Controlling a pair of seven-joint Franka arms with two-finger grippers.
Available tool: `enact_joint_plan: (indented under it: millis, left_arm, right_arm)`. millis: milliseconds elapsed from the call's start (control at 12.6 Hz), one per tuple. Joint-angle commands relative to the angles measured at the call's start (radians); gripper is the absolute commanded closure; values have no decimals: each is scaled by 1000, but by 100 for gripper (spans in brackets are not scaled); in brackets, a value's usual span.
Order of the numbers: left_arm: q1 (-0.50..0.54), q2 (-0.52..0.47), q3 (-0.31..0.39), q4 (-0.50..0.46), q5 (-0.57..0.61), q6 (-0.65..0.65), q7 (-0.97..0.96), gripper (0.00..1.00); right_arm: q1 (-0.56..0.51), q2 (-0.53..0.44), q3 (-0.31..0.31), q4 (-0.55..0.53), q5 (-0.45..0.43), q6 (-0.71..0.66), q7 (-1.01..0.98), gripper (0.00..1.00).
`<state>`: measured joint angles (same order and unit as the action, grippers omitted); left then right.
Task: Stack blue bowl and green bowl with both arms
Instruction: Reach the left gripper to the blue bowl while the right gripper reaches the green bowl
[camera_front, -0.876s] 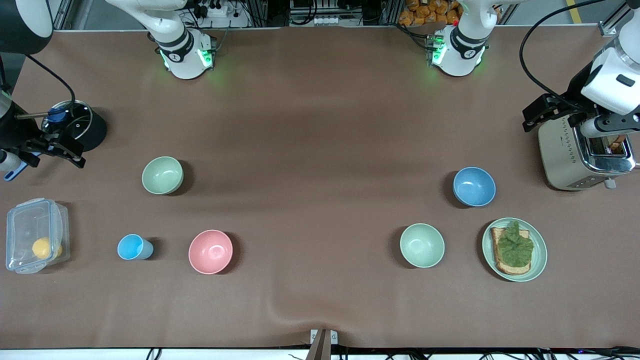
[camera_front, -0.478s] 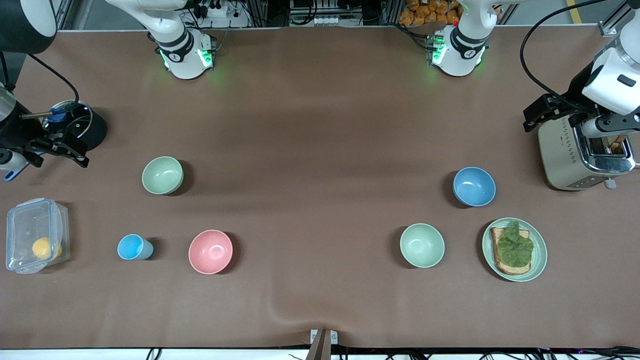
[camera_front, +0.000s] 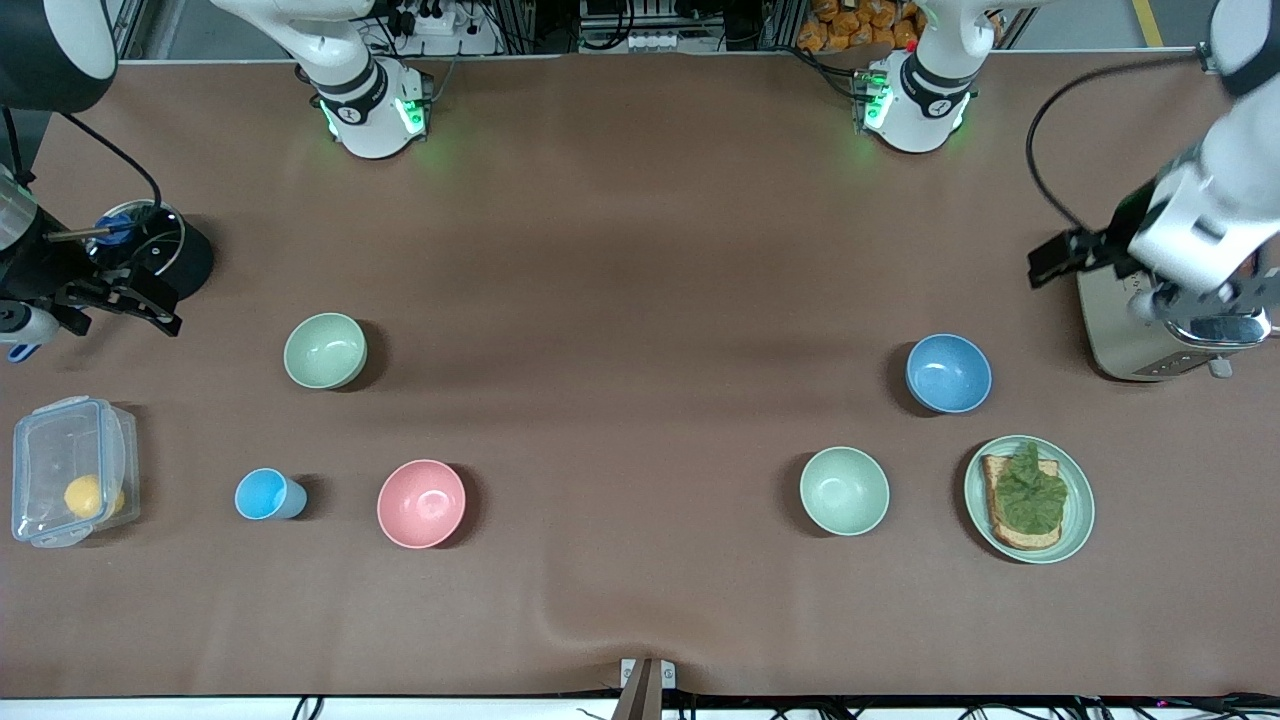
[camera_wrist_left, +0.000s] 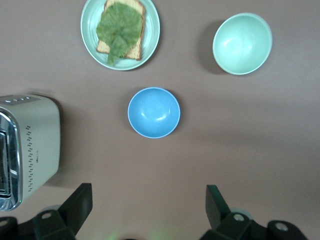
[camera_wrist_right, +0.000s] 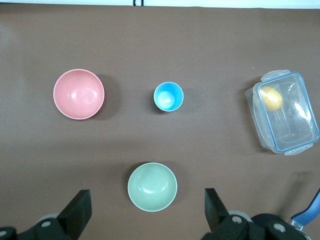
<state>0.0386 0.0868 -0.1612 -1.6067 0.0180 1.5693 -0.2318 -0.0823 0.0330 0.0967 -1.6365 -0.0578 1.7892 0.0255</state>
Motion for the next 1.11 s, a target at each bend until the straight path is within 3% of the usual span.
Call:
enact_joint_plan:
  millis: [0,318,557,716,1035]
  left_arm:
    - [7,108,-3,10,60,41,26,0]
    - [52,231,-3,-41,73,168,22,0]
    - [93,252,-6,-146,71,332,25,0]
    - [90,280,-9,-157,71,362,25,0]
    - [92,297,-12,-223,73,420,37,0]
  right_arm:
    - [-7,-2,8,-2,-7,-7,14,0]
    - [-7,7,8,-2,-7,-11,8,0]
    - [-14,62,8,-3,-7,-11,-3,0]
    - [-13,79,8,-8,-7,-11,-3,0]
    - [-31,91,8,-188,-5,126,-30,0]
